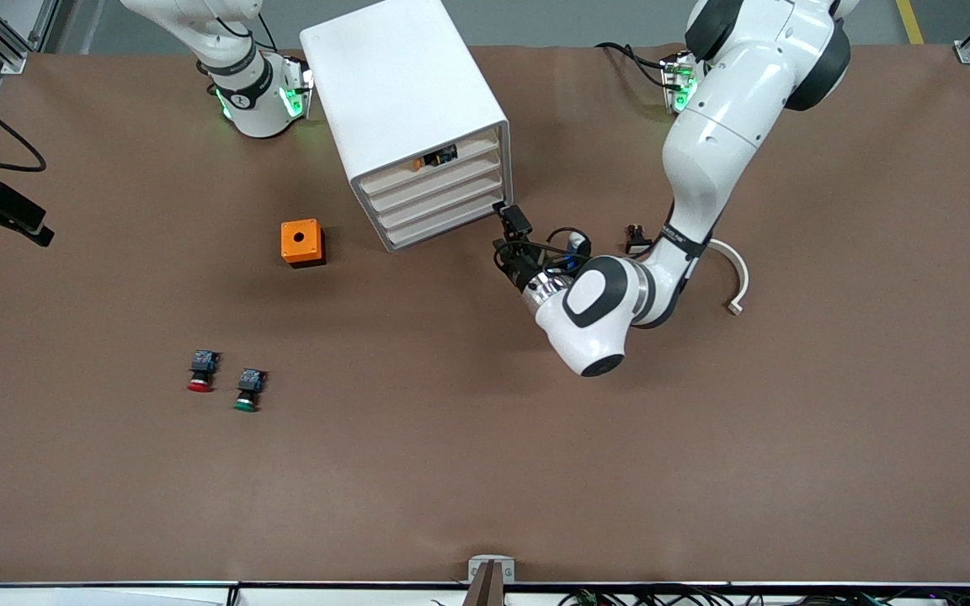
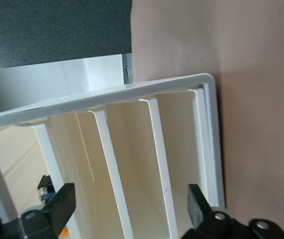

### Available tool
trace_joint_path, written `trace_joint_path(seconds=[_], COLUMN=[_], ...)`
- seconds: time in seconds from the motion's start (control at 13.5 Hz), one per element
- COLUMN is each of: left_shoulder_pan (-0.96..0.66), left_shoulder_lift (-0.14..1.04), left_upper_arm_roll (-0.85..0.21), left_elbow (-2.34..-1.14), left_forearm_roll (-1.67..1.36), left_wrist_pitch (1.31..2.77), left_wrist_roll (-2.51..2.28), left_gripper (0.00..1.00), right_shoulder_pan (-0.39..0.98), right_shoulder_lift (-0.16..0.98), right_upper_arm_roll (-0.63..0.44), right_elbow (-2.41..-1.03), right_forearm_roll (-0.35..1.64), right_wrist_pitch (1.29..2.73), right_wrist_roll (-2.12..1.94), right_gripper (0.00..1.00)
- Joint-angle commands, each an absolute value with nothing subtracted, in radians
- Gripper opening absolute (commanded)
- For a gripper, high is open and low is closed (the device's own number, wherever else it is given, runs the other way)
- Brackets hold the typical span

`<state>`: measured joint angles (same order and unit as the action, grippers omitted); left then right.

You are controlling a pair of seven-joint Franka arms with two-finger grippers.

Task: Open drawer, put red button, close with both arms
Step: 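Hook the left gripper onto the cabinet's drawer front, then pull the drawer open with the left gripper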

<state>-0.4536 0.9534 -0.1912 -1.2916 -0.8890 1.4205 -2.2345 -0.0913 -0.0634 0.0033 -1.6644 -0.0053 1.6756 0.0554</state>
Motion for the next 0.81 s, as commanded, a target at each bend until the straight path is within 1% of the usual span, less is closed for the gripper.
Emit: trace_joint_path(seconds=[0.0,0.07,0.3,0.59,0.74], left_shoulder_pan=[-0.514,-0.52,-0.546,-0.592,-0.609], left_shoulder_lift=[0.968,0.969,0.969,0.973,0.977], left_upper_arm_roll=[-0.186,-0.187,-0.187,-0.187,-0.187], left_elbow=[-1.262,-1.262,-1.266,-1.275,-1.278], left_forearm_roll=[-0.911,-0.917,-0.916,-0.908,-0.907], left_wrist_pitch=[1.385,1.384,1.352,1.335,1.335], left_wrist_roll=[-2.266,-2.264,-2.246,-2.229,-2.227], left_gripper=[0.83,0.74,0.59,0.51,0.43], right_shoulder_pan=[-0.094,-0.094,-0.094,-0.094,-0.094], right_shoulder_lift=[-0.054,-0.054,-0.054,-0.054,-0.054], right_upper_arm_roll=[0.006,0.006,0.006,0.006,0.006], right_elbow=[-1.644,-1.644,-1.646,-1.644,-1.644], right_forearm_roll=[-0.006,-0.006,-0.006,-0.006,-0.006], right_wrist_pitch=[1.669,1.667,1.667,1.667,1.667], right_wrist_roll=[0.072,0.072,0.072,0.072,0.072], right_gripper=[1.0,1.0,1.0,1.0,1.0])
